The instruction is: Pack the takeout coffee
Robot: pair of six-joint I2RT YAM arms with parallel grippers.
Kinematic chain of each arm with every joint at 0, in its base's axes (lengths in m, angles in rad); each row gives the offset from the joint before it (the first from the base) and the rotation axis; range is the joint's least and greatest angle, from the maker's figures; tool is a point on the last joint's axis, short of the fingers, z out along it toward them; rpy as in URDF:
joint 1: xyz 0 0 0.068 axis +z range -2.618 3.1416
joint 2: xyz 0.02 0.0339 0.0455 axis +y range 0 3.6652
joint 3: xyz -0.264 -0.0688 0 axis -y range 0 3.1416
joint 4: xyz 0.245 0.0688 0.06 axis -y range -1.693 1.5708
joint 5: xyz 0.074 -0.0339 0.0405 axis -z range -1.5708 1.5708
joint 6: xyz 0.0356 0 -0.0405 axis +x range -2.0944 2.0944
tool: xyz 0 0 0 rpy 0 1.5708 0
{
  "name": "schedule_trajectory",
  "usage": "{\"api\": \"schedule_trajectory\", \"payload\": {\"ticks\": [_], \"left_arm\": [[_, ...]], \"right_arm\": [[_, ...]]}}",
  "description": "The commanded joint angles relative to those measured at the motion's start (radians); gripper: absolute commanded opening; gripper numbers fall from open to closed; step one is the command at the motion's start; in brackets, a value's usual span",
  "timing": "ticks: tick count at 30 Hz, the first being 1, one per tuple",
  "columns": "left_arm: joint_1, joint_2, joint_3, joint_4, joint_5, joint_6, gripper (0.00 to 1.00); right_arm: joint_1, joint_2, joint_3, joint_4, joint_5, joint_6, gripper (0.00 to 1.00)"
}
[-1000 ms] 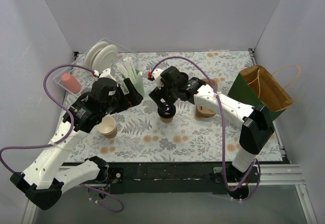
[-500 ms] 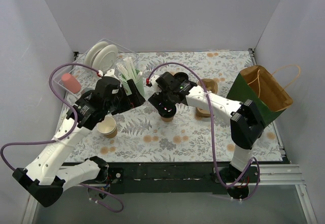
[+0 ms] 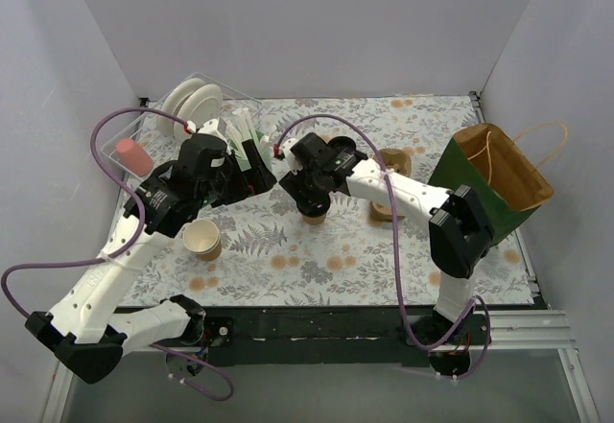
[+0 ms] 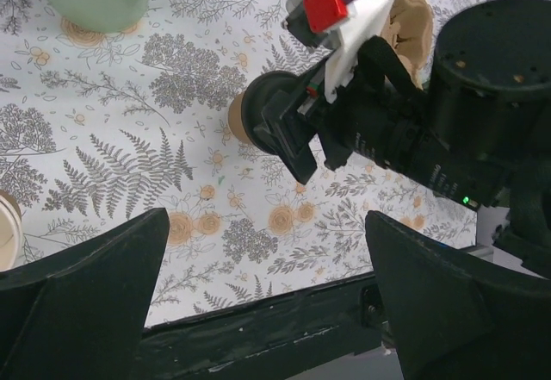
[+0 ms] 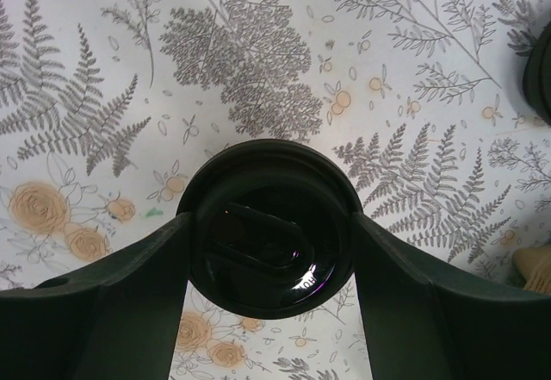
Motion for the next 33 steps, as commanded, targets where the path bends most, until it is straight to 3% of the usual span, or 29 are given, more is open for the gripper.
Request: {"api": "schedule_trajectory", "payload": {"ticks": [1, 14, 17, 21, 25, 27, 33], "left_arm": [[-0.004, -0.005, 0.081, -0.027, -0.023, 0.024, 0.98], [-0.004, -0.043, 0.142, -0.091, -0.066, 0.015, 0.98], [-0.004, -0.049, 0.151, -0.111, -0.079, 0.012, 0.98], [-0.004, -0.057, 0.151, -0.128, -0.089, 0.010, 0.98], [-0.004, -0.062, 0.145, -0.134, -0.093, 0.007, 0.98], [-0.004, -0.066, 0.147, -0.134, -0.091, 0.010, 0.98], [-0.004, -0.082, 0.122, -0.102, -0.086, 0.027, 0.98]], "right_arm": [[-0.047, 0.092, 0.111, -0.017, 0.037, -0.008, 0.62], [-0.216, 0.425, 0.629, -0.017, -0.009, 0.041, 0.62], [-0.220, 0.453, 0.649, -0.006, -0.023, 0.066, 0.64], [-0.222, 0.424, 0.626, 0.031, -0.017, 0.066, 0.79], [-0.231, 0.396, 0.639, 0.071, -0.020, 0.063, 0.88], [-0.233, 0.383, 0.661, 0.081, -0.021, 0.061, 0.99], [-0.239, 0.321, 0.677, 0.088, -0.054, 0.052, 0.99]]}}
